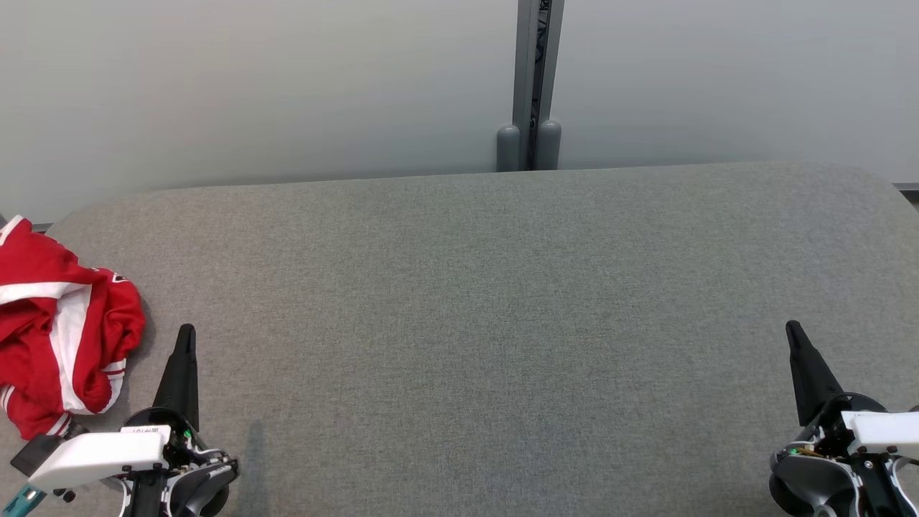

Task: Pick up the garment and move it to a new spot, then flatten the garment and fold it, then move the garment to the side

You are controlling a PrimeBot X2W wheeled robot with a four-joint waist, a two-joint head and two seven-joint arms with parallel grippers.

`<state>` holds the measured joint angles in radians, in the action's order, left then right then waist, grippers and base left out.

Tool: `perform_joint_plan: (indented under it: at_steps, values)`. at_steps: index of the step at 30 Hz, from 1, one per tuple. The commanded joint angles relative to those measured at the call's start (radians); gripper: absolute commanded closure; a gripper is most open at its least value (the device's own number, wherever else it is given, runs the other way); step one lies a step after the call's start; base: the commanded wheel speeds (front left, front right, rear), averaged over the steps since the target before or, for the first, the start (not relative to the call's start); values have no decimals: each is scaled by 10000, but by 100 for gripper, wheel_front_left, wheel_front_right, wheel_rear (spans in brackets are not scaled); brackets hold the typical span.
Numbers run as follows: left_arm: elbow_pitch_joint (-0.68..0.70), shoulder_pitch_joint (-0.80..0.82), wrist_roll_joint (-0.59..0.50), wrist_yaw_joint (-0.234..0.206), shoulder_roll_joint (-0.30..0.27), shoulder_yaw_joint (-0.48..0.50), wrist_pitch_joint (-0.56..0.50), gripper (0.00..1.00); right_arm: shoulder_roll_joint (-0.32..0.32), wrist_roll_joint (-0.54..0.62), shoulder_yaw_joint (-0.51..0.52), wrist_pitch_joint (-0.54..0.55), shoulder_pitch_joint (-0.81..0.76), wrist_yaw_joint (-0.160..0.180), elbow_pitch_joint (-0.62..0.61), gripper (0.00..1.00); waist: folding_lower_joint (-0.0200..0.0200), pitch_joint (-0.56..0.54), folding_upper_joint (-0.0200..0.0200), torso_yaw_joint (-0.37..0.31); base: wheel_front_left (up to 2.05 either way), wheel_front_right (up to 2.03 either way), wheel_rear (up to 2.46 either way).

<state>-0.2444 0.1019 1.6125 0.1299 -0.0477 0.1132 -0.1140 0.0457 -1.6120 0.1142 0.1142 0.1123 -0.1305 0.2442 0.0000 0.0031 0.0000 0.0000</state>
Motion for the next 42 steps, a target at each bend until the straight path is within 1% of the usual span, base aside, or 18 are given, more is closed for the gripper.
perform_joint_plan:
  at_steps: [1, 12, 13, 14, 15, 16, 20, 23, 28, 33, 38, 39, 42]
  values:
    - [31, 128, 9, 33, -54, 33, -29, 100, 94, -21, 9, 27, -94, -4, -28, 100, 0, 0, 0, 0, 0, 0, 0]
    - [31, 128, 9, 33, -54, 33, -29, 100, 94, -21, 9, 27, -94, -4, -28, 100, 0, 0, 0, 0, 0, 0, 0]
    - [0, 1, 0, 2, 0, 0, 0, 0, 0, 0, 0, 0, 0, 0, 0, 2, 0, 0, 0, 0, 0, 0, 0]
    - [-41, -22, -3, 0, 11, -4, 7, 0, -21, 3, 0, -3, -6, 0, 38, 10, 0, 0, 0, 0, 0, 0, 0]
    - [-115, -96, -3, -2, 40, -15, 8, 0, -61, 4, -4, -3, -48, 0, 108, 6, 0, 1, 0, 0, 0, 0, 0]
    - [-220, -193, -4, -4, 80, -26, 10, 0, -107, 5, -13, -6, -118, 2, 208, 0, 0, 2, 0, 0, 0, 0, 0]
    - [-304, -240, -126, -3, 94, -126, 190, 0, -106, 117, -130, -126, -169, 5, 178, 0, 0, 9, 0, 1, 0, 0, 0]
    - [-331, -219, -438, -3, 79, -167, 344, 0, -29, 298, -291, -309, -158, 5, 132, 0, 0, 13, 0, 1, 0, 0, 0]
    - [-354, -189, -1360, -2, 72, -150, 587, 0, 114, 863, -501, -587, -94, 4, 190, 0, 0, 22, 0, -7, 0, 0, 0]
    - [-382, -159, -2479, -7, 66, -153, 818, 0, 99, 1838, -452, -817, -43, 3, 216, 0, 0, 33, 0, -26, 0, 0, 0]
    - [-449, -140, -3645, -167, 56, -248, 1036, 0, 99, 2991, -488, -1036, -2, 2, 281, 0, 0, 39, 0, -52, 0, 0, 0]
    - [-449, -140, -3645, -167, 56, -248, 1036, 0, 99, 2991, -488, -1036, -2, 2, 281, 0, 0, 39, 0, -52, 0, 0, 0]
    - [-453, -153, -4307, -267, 50, -335, 1162, 0, 98, 3649, -561, -1162, 8, 2, 318, 0, 0, 40, 0, -60, 0, 0, 0]
